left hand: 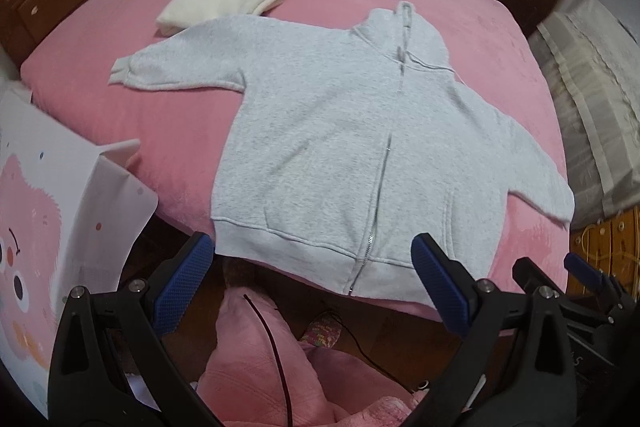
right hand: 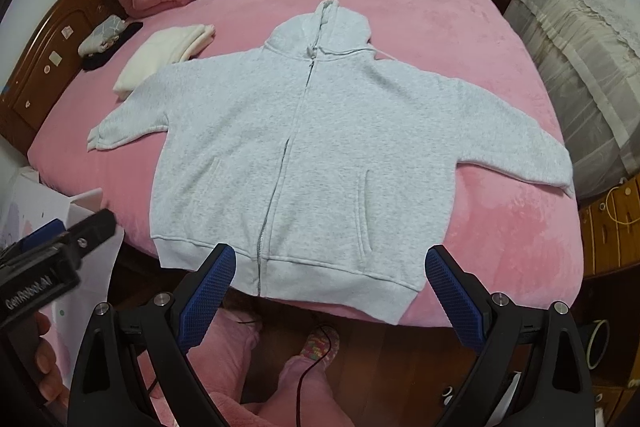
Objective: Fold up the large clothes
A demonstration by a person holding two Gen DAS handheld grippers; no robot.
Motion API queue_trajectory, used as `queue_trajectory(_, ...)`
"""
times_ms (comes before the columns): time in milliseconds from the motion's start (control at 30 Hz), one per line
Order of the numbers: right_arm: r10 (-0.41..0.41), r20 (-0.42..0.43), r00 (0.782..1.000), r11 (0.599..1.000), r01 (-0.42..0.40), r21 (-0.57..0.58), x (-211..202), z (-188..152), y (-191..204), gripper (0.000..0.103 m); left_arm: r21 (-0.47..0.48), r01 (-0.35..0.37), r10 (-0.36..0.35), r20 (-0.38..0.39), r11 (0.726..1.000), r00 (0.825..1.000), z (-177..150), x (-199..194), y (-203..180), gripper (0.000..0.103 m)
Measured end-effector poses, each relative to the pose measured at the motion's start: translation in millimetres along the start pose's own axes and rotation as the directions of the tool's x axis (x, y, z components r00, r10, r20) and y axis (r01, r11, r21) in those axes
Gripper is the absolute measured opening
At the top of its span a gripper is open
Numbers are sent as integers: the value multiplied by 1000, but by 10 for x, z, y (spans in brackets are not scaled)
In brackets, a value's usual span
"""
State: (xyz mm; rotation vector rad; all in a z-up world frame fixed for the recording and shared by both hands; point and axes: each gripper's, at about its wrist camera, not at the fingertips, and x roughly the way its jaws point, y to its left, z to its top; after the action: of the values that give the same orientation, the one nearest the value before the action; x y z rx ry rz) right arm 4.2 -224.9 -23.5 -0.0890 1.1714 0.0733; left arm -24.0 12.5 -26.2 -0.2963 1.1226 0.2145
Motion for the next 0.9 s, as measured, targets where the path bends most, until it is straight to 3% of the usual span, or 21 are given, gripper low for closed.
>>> queue_trajectory(300,2,-60,998,998,-5,-60,519,603,727,97,-132,-33,25,-67,991,997,547,422,802,99)
queue_trajectory(533,-5,-164,986,996,-10,-92,1146,1199,1725,97,-272,-36,-11,-167,961,986,1233,920,1809,99)
queue_trajectory(733,-37,-215,976,994,14,-106,1620,1599,2705,97,-405,-40,-61,-233,913,971,1838,1423,2784,98)
queue_trajectory(833,-72,-228,971,987,35,-159,1810,1659,3161,97,-486,-52,-68,-227,872,971,2165,1690,3288,98)
queue_trajectory(900,-101,-221,970,977,54,-207,1967,1723,3565,97,-554,-60,-76,-219,830,973,2376,1933,3640,98)
